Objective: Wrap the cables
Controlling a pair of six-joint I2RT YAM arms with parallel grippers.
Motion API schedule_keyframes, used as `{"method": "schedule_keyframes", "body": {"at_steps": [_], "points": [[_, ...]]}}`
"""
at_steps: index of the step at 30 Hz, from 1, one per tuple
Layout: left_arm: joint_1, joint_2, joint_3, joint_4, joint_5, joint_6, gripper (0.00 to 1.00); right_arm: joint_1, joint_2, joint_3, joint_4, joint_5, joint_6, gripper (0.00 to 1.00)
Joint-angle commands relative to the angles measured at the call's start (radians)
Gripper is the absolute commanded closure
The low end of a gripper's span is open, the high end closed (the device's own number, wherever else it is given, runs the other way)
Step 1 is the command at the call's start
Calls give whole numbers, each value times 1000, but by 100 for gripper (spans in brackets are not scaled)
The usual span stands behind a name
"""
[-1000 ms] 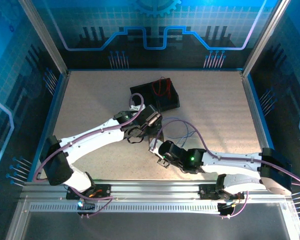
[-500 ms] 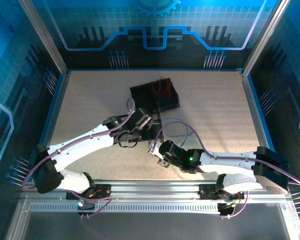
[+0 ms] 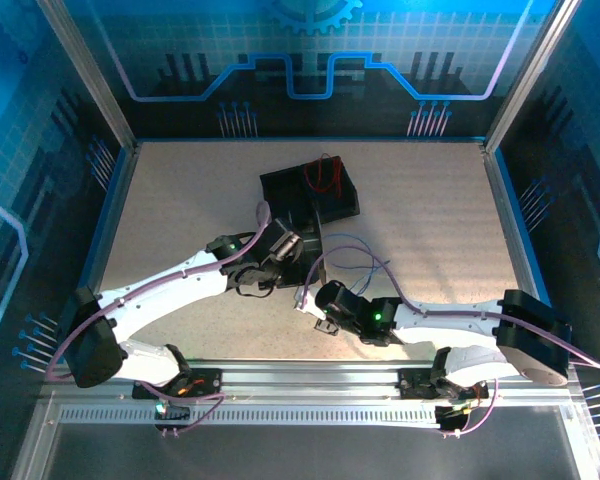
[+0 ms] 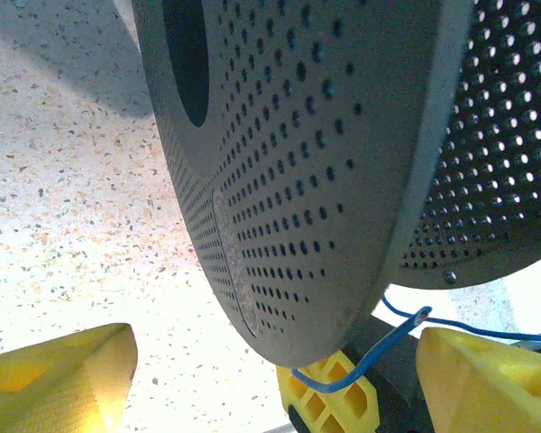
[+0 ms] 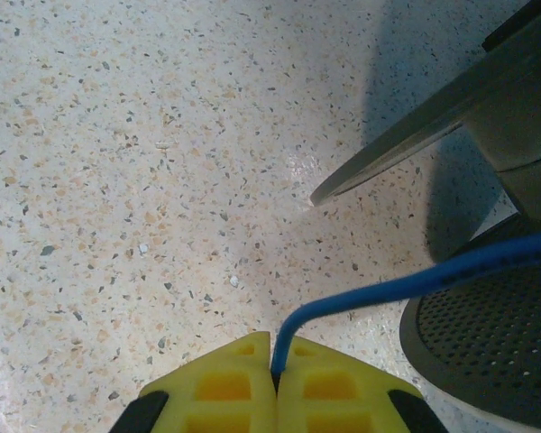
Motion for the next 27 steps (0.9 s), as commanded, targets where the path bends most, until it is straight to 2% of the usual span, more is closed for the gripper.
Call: {"method": "schedule_keyframes", "body": {"at_steps": [1,5,7,11,17,27], "points": [[-11,15,-15,-1,83,43,19,-23,11,18,51,6,3,100],[-12,60,-15,-2,80,47,25,-23,-9,30,48,16,17,100],[-12,86,-14,0,75,46,37,-23,-33,25,62,22,23,100],[-12,93,-14,0,55,36,47,-24,-88,2,75,50,37,100],[-12,81,-18,2,46,31,49,-62,-212,-61,92,61,105,100],[-12,105,-30,27,69,24,50,-168,-359,-137,102,-11,179,100]]}}
